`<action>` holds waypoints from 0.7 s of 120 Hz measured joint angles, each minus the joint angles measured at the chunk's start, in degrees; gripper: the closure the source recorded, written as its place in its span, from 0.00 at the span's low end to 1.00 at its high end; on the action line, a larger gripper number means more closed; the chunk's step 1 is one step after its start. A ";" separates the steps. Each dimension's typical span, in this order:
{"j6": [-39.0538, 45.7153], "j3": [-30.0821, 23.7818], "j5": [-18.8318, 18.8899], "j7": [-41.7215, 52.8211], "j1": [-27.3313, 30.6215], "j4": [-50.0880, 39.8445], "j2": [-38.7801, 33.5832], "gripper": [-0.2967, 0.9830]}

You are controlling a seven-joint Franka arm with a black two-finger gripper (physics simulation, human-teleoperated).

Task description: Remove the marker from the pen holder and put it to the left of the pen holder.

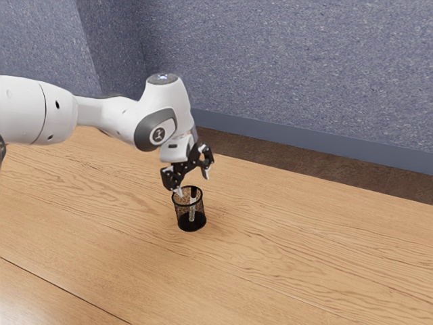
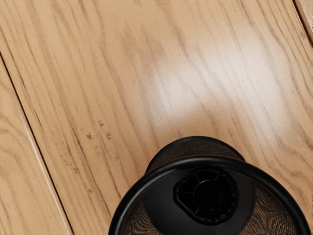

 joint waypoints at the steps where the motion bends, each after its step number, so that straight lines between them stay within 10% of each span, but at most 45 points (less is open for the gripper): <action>1: -0.01 0.04 0.00 0.01 -0.01 -0.04 -0.01 0.26; 84: -6.08 0.67 -0.13 -10.96 -0.69 -1.68 -1.73 0.48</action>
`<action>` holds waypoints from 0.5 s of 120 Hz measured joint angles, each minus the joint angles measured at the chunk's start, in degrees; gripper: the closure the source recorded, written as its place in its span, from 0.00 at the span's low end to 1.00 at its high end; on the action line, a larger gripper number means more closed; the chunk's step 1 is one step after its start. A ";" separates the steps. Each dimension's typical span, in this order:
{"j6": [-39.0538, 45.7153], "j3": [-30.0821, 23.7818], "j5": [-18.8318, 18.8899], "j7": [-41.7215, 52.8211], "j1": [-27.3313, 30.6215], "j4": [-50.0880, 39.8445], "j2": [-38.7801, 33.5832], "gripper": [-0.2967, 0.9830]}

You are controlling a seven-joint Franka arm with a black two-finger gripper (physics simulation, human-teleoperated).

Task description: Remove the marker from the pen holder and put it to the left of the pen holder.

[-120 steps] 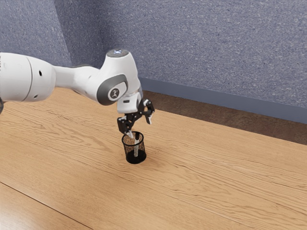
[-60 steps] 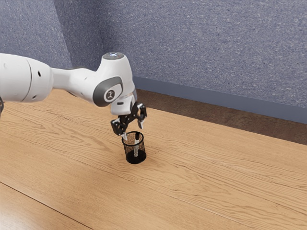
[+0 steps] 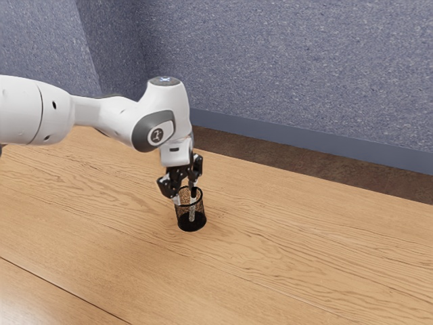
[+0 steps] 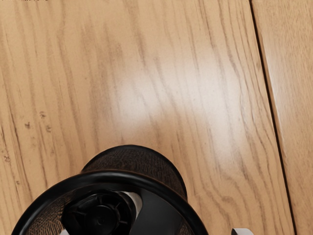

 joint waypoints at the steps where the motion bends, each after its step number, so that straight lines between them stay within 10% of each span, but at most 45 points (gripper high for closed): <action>1: -0.04 -0.01 -0.01 -0.11 -0.02 0.00 0.00 0.48; 60: -0.80 -1.49 0.00 -4.09 -0.45 0.17 0.12 0.49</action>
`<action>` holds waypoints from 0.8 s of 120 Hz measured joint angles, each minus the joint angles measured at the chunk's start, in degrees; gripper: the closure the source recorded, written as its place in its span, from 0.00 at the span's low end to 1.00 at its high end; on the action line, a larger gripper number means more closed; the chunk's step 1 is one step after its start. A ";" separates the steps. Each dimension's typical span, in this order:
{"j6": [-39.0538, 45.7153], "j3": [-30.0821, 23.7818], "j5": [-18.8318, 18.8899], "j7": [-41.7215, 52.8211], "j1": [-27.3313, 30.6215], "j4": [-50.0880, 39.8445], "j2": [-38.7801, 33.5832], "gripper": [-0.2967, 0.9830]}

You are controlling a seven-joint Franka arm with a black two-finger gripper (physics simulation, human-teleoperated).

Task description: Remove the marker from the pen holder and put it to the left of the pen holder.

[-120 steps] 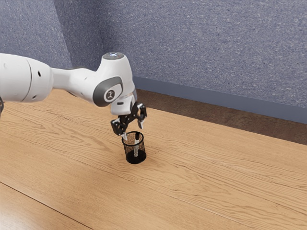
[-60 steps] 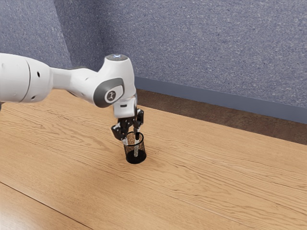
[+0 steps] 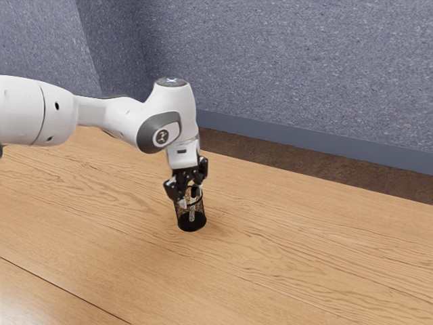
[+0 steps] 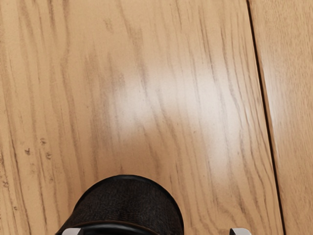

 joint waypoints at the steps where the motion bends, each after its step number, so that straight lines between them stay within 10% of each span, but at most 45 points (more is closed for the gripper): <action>1: 0.00 -0.01 0.01 -0.04 -0.04 0.01 0.01 0.49; 96: 0.43 -0.88 1.83 -1.57 -0.14 1.40 0.91 0.51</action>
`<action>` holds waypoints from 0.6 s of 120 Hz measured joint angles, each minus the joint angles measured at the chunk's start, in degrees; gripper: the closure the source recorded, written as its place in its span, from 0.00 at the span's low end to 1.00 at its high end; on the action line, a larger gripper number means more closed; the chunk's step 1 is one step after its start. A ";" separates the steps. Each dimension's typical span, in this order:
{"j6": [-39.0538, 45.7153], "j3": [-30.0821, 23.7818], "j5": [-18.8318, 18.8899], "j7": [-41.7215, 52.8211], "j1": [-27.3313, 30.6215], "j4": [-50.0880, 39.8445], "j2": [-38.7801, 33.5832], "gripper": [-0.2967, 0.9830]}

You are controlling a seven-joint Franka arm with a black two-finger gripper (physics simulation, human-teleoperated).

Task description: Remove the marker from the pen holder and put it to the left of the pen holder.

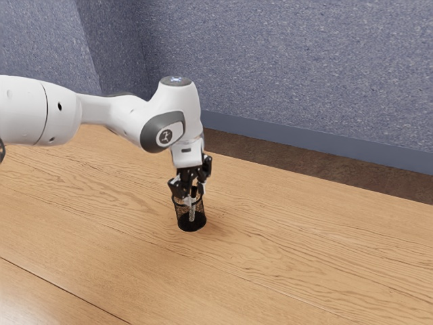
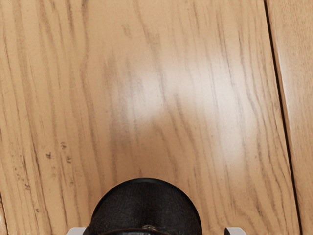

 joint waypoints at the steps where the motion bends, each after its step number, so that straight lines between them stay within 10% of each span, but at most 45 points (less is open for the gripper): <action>1: 0.00 0.00 0.01 0.00 -0.01 0.04 0.01 0.51; 72: 0.18 0.07 0.08 0.39 0.45 0.35 0.39 0.74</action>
